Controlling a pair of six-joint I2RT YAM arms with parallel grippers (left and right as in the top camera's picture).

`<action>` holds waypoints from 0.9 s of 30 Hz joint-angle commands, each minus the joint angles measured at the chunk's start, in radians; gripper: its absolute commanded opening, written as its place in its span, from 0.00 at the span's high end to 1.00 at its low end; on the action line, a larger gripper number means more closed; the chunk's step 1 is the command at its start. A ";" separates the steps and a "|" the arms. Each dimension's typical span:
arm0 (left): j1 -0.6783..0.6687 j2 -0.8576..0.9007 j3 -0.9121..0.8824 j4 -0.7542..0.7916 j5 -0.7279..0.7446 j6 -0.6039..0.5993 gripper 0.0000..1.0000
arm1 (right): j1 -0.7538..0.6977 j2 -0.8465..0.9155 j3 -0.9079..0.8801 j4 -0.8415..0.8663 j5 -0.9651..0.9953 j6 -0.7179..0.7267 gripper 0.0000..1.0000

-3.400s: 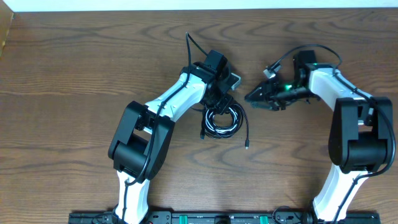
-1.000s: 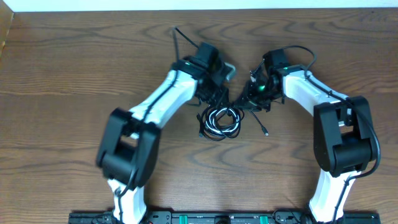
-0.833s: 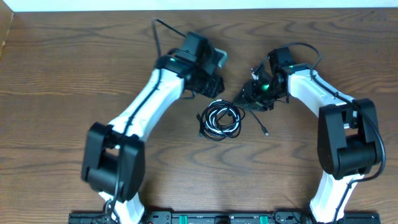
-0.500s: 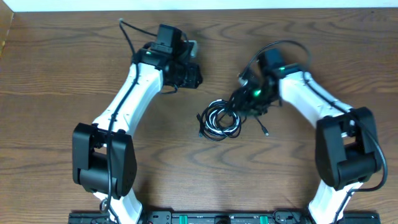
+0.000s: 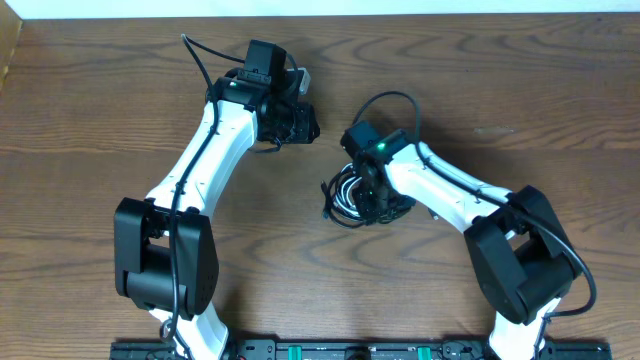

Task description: Untangle cables

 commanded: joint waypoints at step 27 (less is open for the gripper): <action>0.002 0.008 -0.011 0.009 -0.038 -0.085 0.50 | -0.161 0.100 0.432 -0.211 0.263 -0.445 0.39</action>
